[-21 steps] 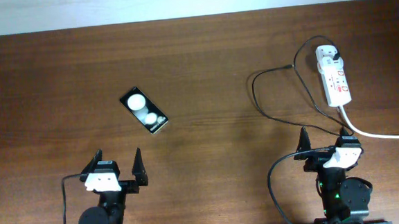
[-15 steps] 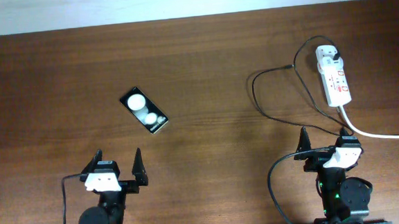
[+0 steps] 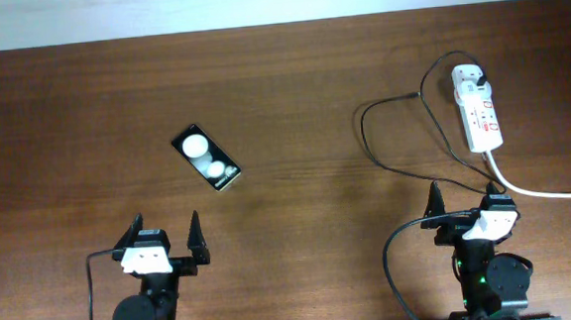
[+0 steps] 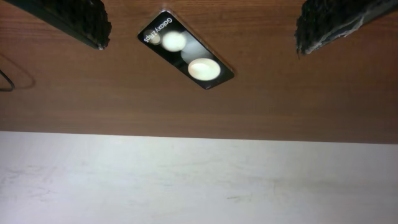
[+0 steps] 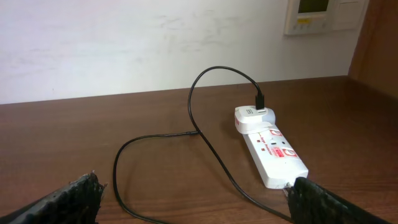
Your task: Plug charger to phone and switch on socket
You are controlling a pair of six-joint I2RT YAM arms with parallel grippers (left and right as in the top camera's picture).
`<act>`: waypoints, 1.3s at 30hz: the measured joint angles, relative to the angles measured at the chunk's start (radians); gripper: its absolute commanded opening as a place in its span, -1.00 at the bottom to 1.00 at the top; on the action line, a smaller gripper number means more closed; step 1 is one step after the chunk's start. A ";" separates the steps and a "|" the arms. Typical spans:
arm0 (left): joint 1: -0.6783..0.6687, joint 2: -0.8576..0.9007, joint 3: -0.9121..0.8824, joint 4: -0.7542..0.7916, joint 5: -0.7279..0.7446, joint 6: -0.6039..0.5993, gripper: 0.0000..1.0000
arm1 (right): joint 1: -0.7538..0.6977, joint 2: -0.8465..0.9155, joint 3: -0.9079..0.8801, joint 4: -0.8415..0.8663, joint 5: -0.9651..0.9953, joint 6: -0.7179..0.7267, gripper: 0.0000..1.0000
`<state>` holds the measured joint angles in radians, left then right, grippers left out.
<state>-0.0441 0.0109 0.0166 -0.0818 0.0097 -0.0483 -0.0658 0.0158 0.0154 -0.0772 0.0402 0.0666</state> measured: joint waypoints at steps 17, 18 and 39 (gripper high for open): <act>0.000 0.005 0.037 0.158 -0.003 0.000 0.98 | 0.000 0.000 0.000 0.000 0.000 0.000 0.97; 0.000 0.026 0.080 0.115 -0.003 0.000 0.98 | 0.000 0.000 0.000 0.000 0.000 0.000 0.97; -0.082 1.073 1.120 -0.729 0.028 0.003 0.98 | 0.000 -0.004 -0.001 0.002 0.000 0.000 0.97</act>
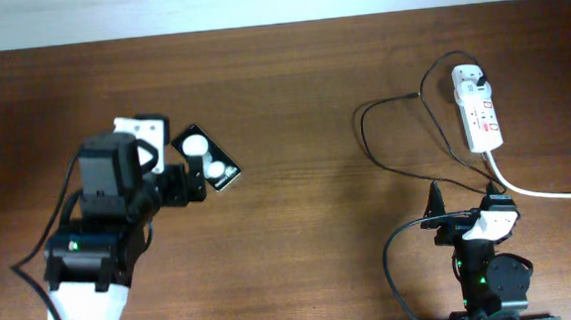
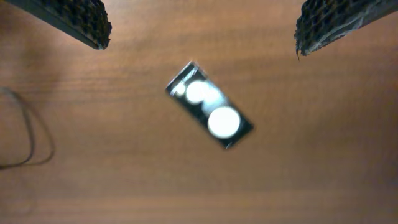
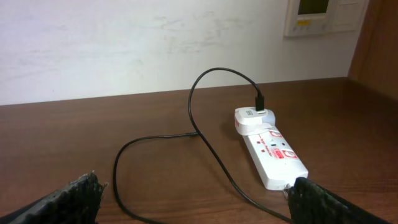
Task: Plug charger to phone and switch on socket
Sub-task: 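Reach the left gripper to the black phone and grasp it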
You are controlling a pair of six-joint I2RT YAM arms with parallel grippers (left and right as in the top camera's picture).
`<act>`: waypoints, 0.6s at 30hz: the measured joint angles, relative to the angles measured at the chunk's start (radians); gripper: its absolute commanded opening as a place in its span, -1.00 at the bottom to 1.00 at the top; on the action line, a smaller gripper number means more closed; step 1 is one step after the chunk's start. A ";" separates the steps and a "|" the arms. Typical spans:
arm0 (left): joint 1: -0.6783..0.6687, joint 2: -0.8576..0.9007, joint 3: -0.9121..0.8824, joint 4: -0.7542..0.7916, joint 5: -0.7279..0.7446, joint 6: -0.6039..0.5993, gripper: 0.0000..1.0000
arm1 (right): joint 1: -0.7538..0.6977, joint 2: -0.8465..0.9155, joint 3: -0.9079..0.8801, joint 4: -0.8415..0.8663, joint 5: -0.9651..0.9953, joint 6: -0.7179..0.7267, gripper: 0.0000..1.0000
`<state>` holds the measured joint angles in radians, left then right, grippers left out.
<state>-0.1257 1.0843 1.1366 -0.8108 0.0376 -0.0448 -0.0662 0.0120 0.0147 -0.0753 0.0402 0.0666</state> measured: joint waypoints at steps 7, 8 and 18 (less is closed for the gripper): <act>-0.043 0.025 0.064 -0.061 0.067 0.000 0.98 | 0.000 0.000 0.000 0.000 0.000 0.000 0.97; -0.043 0.025 0.064 -0.056 0.082 -0.002 0.98 | 0.000 0.000 0.000 0.000 0.000 0.000 0.97; -0.044 0.580 0.495 -0.267 -0.047 -0.464 0.98 | -0.001 -0.001 0.000 0.001 0.000 0.000 0.98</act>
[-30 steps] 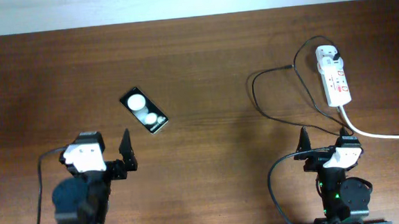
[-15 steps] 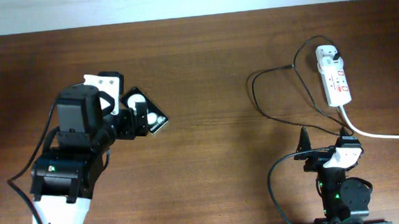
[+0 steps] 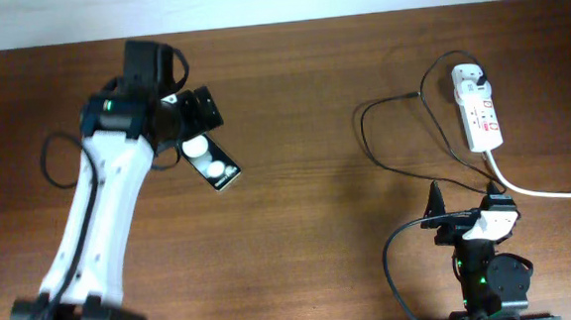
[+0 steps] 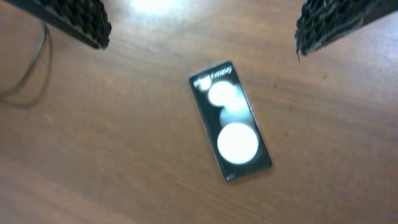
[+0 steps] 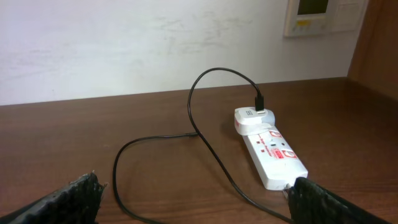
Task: Plug charger to phone and switch on socket
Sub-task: 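Reach the left gripper to the black phone and grasp it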
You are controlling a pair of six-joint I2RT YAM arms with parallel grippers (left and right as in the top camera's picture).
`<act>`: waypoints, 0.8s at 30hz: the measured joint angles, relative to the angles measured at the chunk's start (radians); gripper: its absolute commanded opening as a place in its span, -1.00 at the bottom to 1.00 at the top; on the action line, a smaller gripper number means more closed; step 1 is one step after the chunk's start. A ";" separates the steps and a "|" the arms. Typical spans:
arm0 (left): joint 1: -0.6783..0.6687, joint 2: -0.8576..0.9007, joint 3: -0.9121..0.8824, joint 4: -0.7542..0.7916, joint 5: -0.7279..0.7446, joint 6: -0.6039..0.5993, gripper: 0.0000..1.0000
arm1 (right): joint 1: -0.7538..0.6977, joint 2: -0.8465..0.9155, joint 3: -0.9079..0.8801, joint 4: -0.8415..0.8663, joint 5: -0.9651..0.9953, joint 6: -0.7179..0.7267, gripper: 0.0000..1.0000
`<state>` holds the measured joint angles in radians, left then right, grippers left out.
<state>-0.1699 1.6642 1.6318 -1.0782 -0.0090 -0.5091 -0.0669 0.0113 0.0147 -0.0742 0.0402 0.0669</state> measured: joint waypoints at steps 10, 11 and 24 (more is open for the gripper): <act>0.000 0.359 0.098 -0.037 0.013 -0.121 0.98 | 0.000 0.001 0.000 0.000 0.000 0.000 0.97; 0.000 0.388 0.098 -0.037 0.019 -0.121 0.98 | 0.000 0.001 0.000 -0.001 0.000 -0.001 0.97; 0.057 0.537 0.098 0.045 0.058 -0.211 0.98 | 0.000 0.001 0.000 0.000 0.000 0.000 0.97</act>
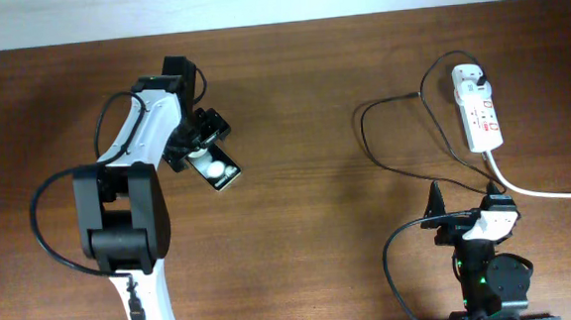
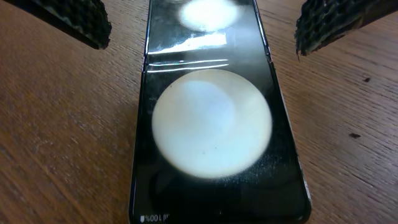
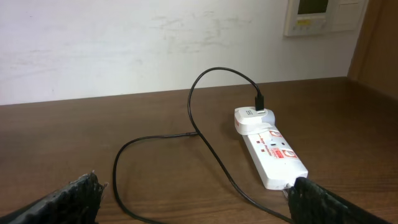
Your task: Plug charger to phone and switch on socket
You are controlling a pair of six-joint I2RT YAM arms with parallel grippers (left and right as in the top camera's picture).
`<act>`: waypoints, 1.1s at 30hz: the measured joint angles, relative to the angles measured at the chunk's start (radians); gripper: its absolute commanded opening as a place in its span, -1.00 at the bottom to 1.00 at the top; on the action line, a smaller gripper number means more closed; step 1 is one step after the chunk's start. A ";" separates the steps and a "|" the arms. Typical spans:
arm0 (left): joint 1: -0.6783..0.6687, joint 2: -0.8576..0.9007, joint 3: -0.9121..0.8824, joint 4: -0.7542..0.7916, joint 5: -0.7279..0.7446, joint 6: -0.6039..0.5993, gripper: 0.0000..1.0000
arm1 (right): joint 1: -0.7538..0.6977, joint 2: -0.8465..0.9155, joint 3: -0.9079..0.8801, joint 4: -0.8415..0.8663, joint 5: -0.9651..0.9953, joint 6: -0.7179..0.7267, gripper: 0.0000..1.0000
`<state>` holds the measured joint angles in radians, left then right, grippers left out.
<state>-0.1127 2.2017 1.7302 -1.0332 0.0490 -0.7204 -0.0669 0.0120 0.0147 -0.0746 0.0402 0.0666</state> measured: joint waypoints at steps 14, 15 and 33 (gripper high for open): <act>-0.003 0.078 0.028 -0.039 -0.008 -0.006 0.41 | 0.000 0.000 0.000 0.000 0.000 0.000 0.97; -0.003 0.078 0.029 -0.045 -0.006 -0.001 0.37 | 0.000 0.000 0.000 0.000 0.000 0.000 0.97; -0.043 0.153 0.265 -0.364 0.124 0.307 0.43 | 0.000 0.000 0.000 0.000 0.000 0.000 0.97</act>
<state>-0.1562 2.3550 1.9949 -1.3972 0.1734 -0.4129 -0.0669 0.0120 0.0147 -0.0746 0.0402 0.0669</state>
